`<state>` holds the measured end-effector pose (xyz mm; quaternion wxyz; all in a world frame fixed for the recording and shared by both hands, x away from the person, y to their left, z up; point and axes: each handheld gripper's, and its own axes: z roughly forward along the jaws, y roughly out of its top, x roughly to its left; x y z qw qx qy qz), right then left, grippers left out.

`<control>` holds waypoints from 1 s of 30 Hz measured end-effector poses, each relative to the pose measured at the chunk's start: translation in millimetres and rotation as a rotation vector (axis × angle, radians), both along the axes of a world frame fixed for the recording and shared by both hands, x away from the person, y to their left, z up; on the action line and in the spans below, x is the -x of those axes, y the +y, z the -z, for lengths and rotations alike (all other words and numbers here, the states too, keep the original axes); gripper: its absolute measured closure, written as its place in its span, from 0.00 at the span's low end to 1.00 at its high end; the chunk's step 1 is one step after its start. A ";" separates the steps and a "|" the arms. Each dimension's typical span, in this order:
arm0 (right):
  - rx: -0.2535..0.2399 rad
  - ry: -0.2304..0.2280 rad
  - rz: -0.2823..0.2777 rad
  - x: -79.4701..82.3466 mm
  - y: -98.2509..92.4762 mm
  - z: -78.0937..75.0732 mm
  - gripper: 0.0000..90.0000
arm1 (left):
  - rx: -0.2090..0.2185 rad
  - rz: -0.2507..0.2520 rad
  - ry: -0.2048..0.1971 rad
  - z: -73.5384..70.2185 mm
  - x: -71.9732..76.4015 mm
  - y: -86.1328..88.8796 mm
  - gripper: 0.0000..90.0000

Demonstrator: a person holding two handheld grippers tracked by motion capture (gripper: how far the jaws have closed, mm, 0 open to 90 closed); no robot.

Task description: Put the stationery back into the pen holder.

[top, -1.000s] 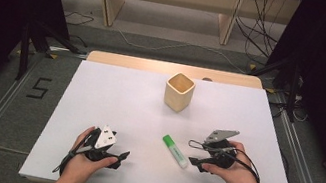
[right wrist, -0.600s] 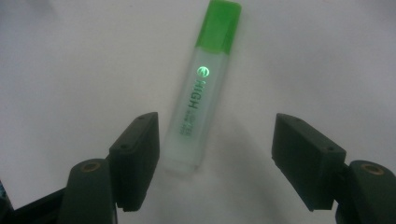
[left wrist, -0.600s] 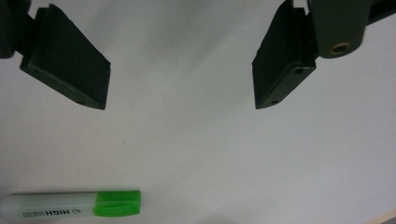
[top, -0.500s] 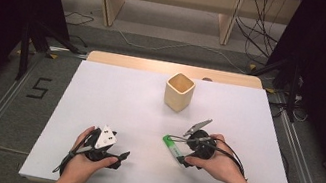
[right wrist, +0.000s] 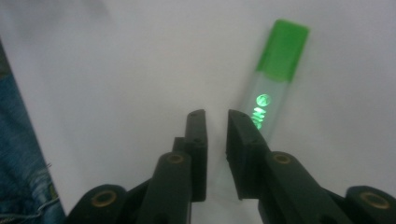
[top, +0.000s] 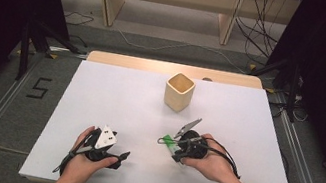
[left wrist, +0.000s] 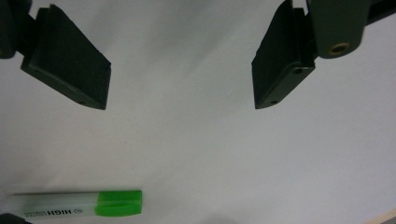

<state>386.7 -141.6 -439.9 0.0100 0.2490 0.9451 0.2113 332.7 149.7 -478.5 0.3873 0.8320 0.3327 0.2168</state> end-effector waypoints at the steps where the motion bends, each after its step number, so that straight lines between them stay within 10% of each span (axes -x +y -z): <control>1: 0.000 0.000 0.000 0.0 0.0 0.0 0.89 | 0.001 0.000 0.001 0.1 -0.1 0.0 0.22; 15: 0.075 0.051 -0.074 3.8 5.5 7.7 0.90 | 0.012 -0.002 0.003 0.0 0.0 -0.1 0.22; 30: 0.080 0.079 -0.003 0.9 4.0 13.2 1.00 | 0.014 -0.005 0.004 0.3 -0.3 0.0 0.22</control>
